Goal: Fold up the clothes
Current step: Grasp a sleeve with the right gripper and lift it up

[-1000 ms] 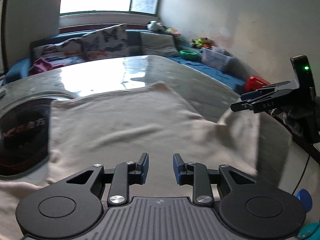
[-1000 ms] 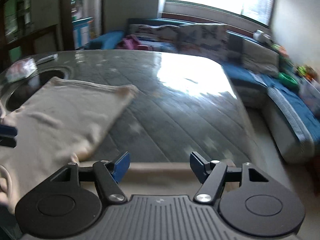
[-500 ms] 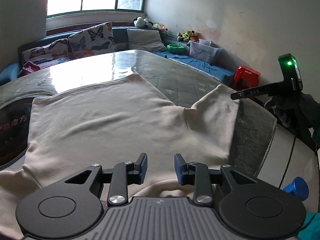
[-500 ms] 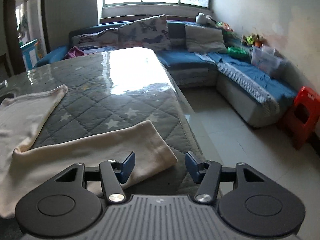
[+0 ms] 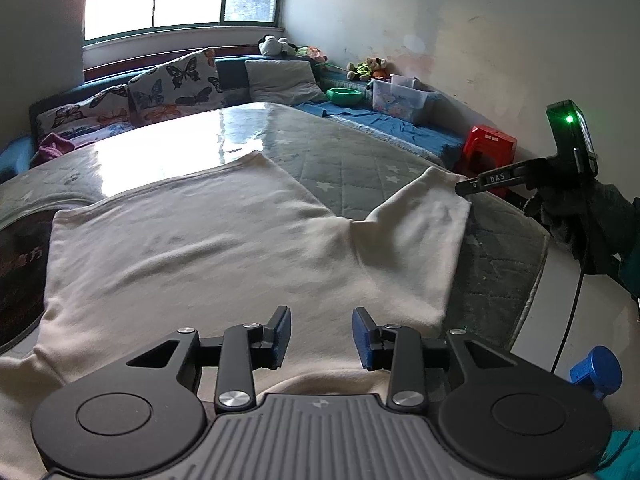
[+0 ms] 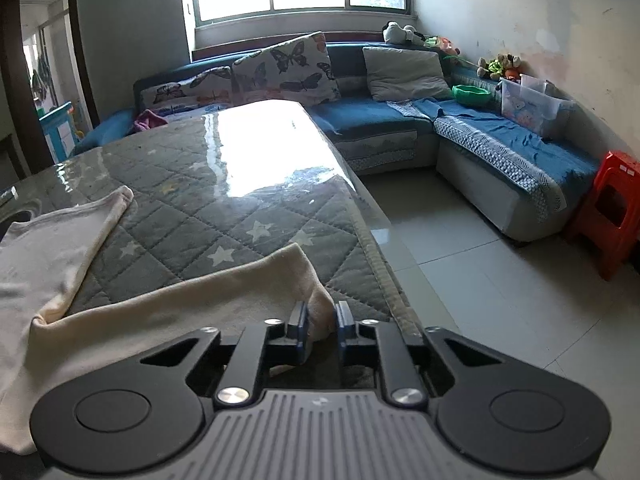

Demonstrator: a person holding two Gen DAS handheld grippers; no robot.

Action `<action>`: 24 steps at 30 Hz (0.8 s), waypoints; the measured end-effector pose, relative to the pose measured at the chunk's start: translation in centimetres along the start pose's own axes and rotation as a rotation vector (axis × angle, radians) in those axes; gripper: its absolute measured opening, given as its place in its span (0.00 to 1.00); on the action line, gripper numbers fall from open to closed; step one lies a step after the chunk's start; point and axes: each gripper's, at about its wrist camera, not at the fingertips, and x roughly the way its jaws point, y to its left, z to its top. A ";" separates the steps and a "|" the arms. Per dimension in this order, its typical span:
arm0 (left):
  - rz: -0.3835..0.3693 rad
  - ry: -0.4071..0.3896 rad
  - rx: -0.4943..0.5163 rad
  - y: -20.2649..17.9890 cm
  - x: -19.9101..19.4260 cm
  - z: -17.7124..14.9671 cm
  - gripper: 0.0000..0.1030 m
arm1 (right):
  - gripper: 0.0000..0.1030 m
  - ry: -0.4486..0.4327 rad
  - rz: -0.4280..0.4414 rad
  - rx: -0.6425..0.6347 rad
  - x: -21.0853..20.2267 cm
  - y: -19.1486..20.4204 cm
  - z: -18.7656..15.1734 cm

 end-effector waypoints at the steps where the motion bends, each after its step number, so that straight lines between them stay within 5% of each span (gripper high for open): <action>1: -0.003 0.000 0.004 -0.2 0.1 0.1 0.36 | 0.10 -0.012 0.000 -0.001 -0.3 0.0 0.1; 10: -0.032 0.002 0.046 -1.7 1.2 0.2 0.36 | 0.09 -0.030 -0.010 -0.010 -0.7 -0.1 -0.1; 24: -0.035 -0.020 0.101 -3.2 2.0 -0.5 0.40 | 0.06 -0.207 0.066 -0.121 -6.5 3.5 4.8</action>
